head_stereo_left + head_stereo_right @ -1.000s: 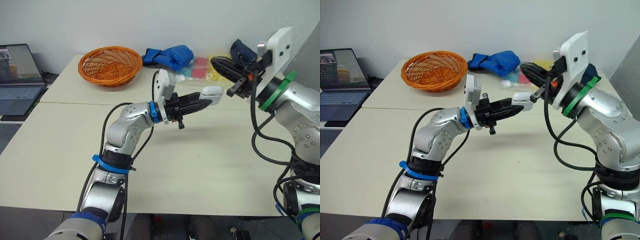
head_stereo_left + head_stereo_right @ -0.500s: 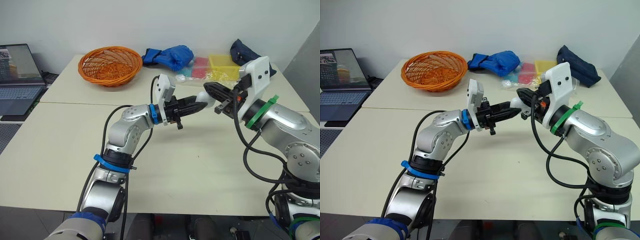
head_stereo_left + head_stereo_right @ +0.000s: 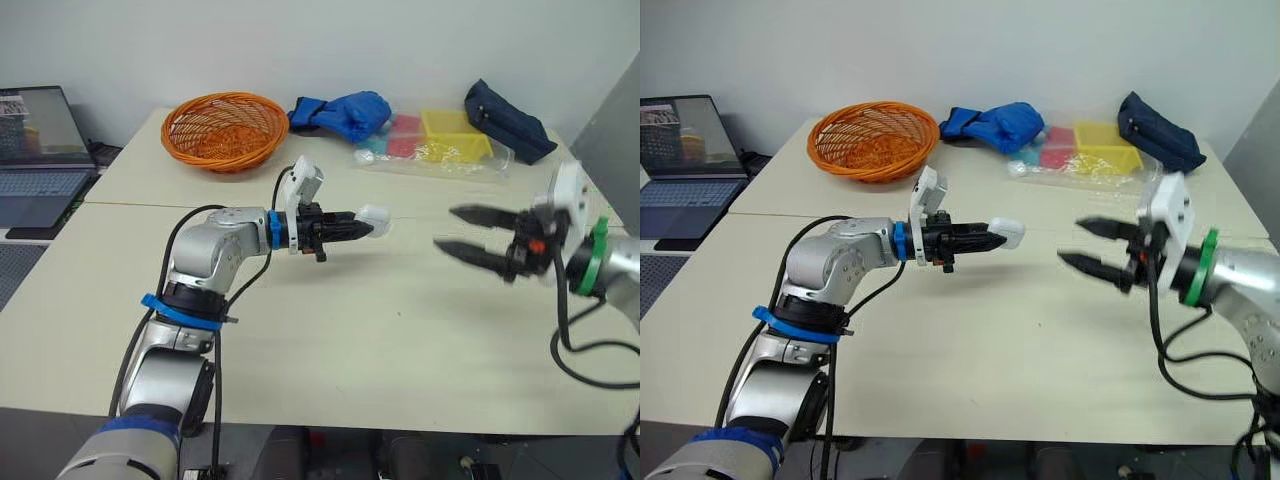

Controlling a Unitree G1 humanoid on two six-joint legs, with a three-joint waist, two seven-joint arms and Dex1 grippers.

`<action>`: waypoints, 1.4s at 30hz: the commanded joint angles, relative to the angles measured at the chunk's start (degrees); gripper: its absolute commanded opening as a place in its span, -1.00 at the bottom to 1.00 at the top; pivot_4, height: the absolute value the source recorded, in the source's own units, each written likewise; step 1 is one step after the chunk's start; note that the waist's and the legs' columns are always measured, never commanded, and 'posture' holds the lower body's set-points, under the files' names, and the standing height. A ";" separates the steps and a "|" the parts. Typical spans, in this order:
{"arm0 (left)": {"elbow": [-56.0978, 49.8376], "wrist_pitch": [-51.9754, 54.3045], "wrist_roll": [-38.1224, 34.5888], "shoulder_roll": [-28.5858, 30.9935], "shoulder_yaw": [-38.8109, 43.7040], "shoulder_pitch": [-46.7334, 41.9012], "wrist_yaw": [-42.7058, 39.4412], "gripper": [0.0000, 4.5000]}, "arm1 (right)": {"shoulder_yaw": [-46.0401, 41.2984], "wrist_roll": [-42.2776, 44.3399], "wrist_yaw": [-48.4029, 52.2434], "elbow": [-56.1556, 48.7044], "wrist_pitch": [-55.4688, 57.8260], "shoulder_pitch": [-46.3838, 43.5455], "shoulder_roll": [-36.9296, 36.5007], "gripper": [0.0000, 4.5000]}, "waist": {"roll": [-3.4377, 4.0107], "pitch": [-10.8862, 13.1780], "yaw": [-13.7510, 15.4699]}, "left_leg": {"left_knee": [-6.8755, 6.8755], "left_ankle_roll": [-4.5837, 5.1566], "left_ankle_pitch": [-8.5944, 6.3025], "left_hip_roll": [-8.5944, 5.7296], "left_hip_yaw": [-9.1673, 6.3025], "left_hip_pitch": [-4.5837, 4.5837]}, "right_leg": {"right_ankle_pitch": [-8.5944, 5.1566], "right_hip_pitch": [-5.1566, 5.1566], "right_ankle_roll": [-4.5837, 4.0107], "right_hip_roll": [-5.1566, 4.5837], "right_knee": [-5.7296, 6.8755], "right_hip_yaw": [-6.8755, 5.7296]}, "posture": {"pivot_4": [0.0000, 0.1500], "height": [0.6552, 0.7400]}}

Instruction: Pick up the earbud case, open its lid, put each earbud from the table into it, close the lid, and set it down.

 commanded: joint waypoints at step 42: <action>-7.38 -27.73 8.92 25.18 10.12 22.47 -3.78 0.99 | -0.32 -13.20 8.17 16.82 -22.62 11.57 1.08 1.00 | 0.00 0.00 0.09 | -0.04 -0.05 0.00 0.39 0.35 0.24 | -0.04 0.09 -0.76 -0.60 0.04 0.05 | 1.00 1.00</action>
